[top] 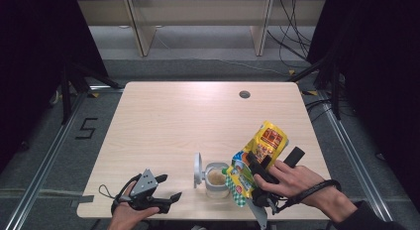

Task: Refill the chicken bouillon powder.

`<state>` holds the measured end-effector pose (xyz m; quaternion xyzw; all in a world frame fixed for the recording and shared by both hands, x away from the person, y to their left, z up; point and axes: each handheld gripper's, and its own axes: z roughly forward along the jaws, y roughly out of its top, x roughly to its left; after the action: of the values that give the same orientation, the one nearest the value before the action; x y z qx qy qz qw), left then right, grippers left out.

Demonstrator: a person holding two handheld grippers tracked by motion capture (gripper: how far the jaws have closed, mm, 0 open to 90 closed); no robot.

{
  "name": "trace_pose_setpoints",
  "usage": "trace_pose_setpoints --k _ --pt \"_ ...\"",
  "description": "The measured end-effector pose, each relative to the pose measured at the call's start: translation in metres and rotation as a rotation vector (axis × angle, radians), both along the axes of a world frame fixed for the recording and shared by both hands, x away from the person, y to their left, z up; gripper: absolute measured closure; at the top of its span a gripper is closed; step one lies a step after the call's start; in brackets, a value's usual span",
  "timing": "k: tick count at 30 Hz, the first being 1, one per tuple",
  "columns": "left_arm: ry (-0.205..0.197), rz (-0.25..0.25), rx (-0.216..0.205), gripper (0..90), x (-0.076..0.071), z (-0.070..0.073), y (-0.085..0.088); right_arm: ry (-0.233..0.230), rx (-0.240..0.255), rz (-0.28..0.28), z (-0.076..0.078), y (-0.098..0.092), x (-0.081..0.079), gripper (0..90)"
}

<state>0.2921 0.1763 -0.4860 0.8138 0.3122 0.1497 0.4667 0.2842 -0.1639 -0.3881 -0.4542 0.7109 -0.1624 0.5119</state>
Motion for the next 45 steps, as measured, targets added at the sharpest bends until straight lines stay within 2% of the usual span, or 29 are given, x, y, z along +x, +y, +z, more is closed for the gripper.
trace_pose_setpoints --k 45 --pt "0.001 0.0 0.0 21.9 -0.0001 0.0 0.0 -0.007 -0.003 0.003 0.0006 -0.0007 0.0002 65.0"
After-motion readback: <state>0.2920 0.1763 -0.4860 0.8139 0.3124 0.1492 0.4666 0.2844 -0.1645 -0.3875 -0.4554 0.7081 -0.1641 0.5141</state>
